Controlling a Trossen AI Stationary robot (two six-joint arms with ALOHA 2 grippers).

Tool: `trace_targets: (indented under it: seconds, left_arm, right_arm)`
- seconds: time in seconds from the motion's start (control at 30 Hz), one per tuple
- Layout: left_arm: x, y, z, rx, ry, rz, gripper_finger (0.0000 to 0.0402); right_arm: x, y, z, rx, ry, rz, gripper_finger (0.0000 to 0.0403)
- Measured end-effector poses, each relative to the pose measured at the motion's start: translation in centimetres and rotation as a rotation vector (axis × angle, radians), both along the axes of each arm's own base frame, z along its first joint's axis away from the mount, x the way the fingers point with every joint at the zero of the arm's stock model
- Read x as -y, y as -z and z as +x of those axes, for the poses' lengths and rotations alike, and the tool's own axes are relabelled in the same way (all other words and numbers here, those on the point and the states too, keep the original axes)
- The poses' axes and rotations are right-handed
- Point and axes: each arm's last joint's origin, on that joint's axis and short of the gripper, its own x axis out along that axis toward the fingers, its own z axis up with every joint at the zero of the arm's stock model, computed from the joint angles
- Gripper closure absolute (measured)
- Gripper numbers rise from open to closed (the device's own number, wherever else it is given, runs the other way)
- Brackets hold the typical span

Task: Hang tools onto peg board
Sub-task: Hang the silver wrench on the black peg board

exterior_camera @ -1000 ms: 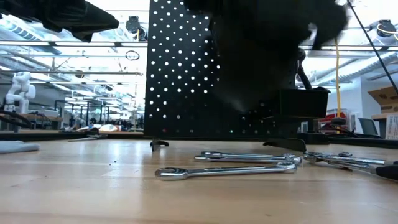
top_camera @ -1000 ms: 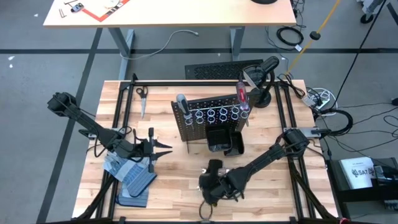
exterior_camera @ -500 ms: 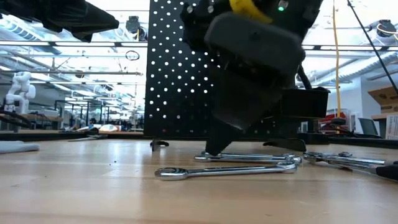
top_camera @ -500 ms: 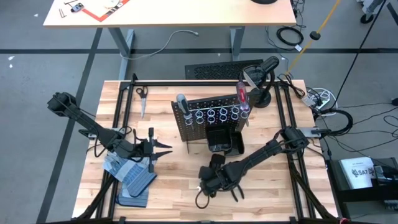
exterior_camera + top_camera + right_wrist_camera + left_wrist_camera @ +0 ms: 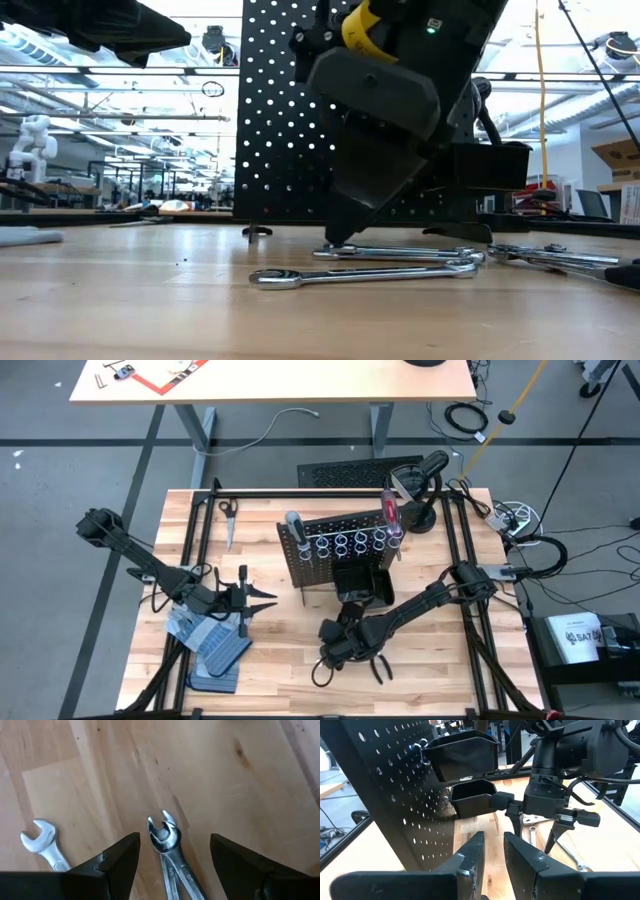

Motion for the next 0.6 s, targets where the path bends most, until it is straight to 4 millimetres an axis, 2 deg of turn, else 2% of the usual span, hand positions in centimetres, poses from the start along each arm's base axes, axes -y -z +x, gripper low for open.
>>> trace_targets:
  seconds: [0.17,0.4,0.53,0.6]
  left_arm:
    - [0.0,0.0,0.0,0.000,0.000,0.000,0.0320]
    - [0.0,0.1,0.0,-0.005,-0.001,0.004,0.0320]
    - [0.0,0.2,0.0,-0.015,-0.001,0.010,0.0320]
    - [0.0,0.2,0.0,-0.021,-0.003,0.014,0.0320]
  right_arm:
    - [-0.1,0.2,-0.1,-0.018,-0.021,-0.009,0.0182]
    - [-0.4,2.5,0.3,-0.063,-0.074,-0.034,0.0206]
    - [-0.2,2.7,0.5,-0.080,-0.074,0.015,0.0211]
    - [-0.3,2.7,0.6,-0.071,-0.083,0.032,0.0227]
